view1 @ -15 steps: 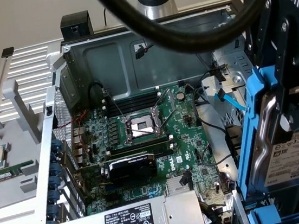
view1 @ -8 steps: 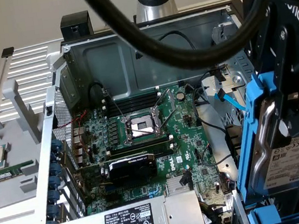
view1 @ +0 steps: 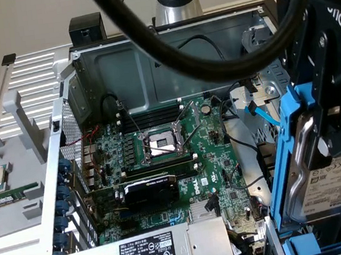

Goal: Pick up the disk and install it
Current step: 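Insert the disk into the insertion slot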

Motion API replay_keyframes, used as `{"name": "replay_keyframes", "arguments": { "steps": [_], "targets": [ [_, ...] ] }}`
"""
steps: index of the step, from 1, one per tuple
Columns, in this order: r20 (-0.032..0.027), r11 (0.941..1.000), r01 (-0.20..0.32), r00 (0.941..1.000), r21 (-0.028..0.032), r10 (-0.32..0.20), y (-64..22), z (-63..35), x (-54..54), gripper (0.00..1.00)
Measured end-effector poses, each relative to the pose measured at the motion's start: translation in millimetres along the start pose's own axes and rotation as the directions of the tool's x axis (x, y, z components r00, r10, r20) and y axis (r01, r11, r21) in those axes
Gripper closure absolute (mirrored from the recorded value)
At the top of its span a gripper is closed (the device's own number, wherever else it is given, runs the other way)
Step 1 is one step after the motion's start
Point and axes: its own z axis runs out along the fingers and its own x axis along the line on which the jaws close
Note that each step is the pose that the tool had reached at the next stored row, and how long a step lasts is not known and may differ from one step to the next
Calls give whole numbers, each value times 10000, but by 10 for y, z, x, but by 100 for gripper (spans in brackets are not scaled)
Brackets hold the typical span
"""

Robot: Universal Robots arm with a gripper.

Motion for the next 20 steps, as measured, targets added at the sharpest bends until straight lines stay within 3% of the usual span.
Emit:
{"name": "replay_keyframes", "arguments": {
  "steps": [20],
  "targets": [
    [-1, 10000, 0, 10000, -3, 0, 0, 47, 1, 63]
  ]
}}
